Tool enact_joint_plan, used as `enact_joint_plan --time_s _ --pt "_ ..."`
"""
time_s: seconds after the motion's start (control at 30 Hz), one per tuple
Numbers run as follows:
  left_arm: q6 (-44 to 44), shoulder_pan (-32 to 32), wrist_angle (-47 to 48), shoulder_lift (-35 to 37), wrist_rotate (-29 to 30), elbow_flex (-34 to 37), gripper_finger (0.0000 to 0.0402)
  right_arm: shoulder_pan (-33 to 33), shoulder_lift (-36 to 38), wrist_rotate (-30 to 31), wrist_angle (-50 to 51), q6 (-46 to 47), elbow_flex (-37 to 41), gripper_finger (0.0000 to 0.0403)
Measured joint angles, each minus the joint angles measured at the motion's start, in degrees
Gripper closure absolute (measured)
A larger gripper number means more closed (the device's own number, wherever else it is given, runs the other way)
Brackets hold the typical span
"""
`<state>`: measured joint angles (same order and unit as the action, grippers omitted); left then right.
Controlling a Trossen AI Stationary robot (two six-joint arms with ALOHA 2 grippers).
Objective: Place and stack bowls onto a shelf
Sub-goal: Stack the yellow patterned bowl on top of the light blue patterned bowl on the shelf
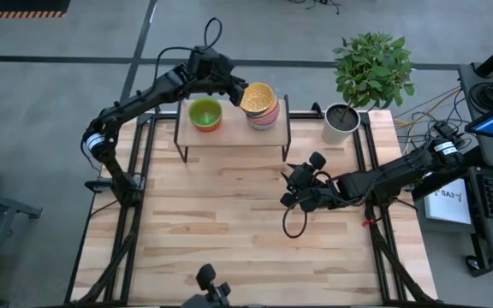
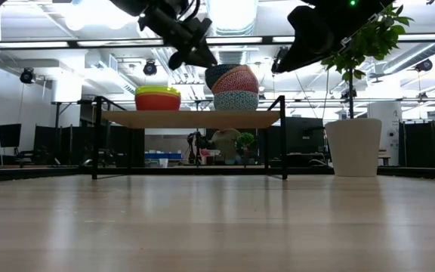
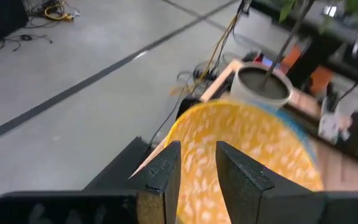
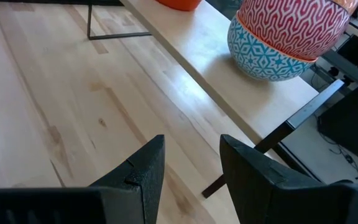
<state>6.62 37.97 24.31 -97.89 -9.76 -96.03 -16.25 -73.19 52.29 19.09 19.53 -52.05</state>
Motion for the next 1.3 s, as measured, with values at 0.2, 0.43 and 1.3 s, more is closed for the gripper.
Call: enact_joint_plan --time_s 0.2,0.43,1.3 --pt "-4.62 -0.08 6.22 0.00 3.31 0.00 0.0334 0.02 0.00 0.00 0.17 0.00 0.25 0.0258" --pt "-5.79 -0.22 8.23 0.00 6.11 0.07 0.0361 0.02 0.00 0.22 0.15 -0.04 0.50 0.0259" --pt "-6.68 -5.01 3.90 -1.29 4.36 0.15 0.0363 2.67 0.07 0.23 -9.63 -7.74 0.74 0.0317"
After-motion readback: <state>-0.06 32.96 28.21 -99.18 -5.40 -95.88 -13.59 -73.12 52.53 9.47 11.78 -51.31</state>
